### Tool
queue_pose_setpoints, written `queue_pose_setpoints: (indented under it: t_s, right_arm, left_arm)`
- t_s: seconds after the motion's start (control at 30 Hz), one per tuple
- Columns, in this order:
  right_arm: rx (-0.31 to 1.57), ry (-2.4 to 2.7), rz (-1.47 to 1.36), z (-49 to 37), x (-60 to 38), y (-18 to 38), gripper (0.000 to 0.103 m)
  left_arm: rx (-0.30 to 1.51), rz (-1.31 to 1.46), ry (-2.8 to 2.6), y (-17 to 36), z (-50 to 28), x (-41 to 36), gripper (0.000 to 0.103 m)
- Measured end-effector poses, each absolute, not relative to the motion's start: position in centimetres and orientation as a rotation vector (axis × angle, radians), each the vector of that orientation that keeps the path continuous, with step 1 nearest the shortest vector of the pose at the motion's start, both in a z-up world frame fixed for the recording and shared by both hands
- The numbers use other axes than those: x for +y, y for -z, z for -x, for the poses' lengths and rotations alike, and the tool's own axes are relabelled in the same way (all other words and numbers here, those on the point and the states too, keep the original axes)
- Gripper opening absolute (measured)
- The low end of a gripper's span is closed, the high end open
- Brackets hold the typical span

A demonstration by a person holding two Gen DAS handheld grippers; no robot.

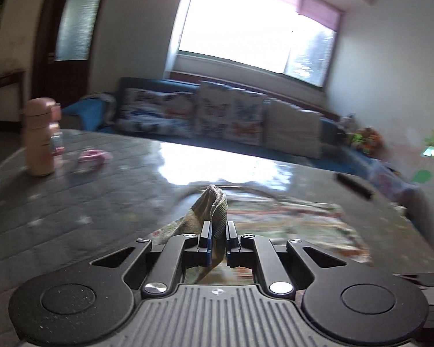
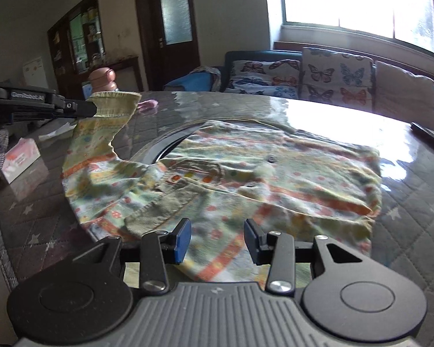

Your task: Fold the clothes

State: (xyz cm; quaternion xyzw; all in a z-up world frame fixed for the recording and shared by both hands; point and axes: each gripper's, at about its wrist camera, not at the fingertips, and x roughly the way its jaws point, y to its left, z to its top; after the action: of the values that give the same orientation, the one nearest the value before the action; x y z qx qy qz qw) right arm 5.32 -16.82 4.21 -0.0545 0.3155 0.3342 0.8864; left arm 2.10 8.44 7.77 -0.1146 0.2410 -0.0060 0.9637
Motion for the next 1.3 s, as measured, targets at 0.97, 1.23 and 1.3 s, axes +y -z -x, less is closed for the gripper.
queue_pose_setpoints:
  t_s: [0.97,1.23,1.3]
  right_arm:
    - [0.672,-0.501,-0.044,-7.6,-23.3,-3.9,0.039]
    - [0.756,-0.535,-0.037,-8.4,-21.5,-2.2,0.030]
    - [0.765,-0.541,-0.030,-8.3,-21.3,-2.0,0.026]
  left_arm:
    - [0.628,0.113,0.317,-3.9,-4.5,1.0,0.037]
    - [0.709,0.124,0.157,-1.3,-3.9,6.2,0.035]
    - [0.729,0.125,0.142,-0.7,-3.7,6.9,0.035]
